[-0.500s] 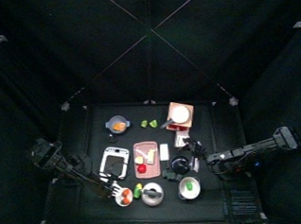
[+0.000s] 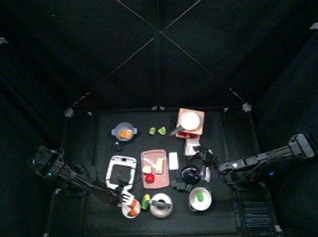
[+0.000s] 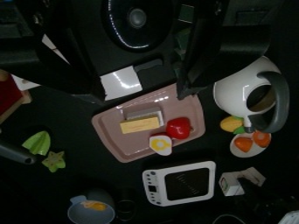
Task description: Place white sushi roll on stove
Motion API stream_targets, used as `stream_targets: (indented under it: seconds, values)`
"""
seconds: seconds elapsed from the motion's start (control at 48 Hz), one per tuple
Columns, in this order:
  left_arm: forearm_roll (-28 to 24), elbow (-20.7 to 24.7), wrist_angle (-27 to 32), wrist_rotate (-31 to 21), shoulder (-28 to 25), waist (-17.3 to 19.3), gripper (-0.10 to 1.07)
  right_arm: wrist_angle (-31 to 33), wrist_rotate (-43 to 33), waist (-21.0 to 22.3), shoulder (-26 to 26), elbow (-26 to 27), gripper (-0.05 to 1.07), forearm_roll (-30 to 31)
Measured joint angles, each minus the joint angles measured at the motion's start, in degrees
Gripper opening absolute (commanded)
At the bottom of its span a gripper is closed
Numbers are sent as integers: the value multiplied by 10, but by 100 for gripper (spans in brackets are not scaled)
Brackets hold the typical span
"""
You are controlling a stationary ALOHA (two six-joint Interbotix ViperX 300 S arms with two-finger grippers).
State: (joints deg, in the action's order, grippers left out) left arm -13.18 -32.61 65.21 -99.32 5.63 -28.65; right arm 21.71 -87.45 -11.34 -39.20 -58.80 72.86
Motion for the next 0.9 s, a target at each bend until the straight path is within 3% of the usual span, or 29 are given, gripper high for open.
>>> stream_targets:
  seconds: [0.333,0.583,0.896]
  values:
    - [-45,21,-13,5,-2,23,56,0,-1,0,0,0,96,0]
    - [-48,24,-26,6,-3,56,56,1,-1,0,0,0,96,0]
    - [-17,-59,-29,54,60,130,56,0,0,0,0,0,96,0]
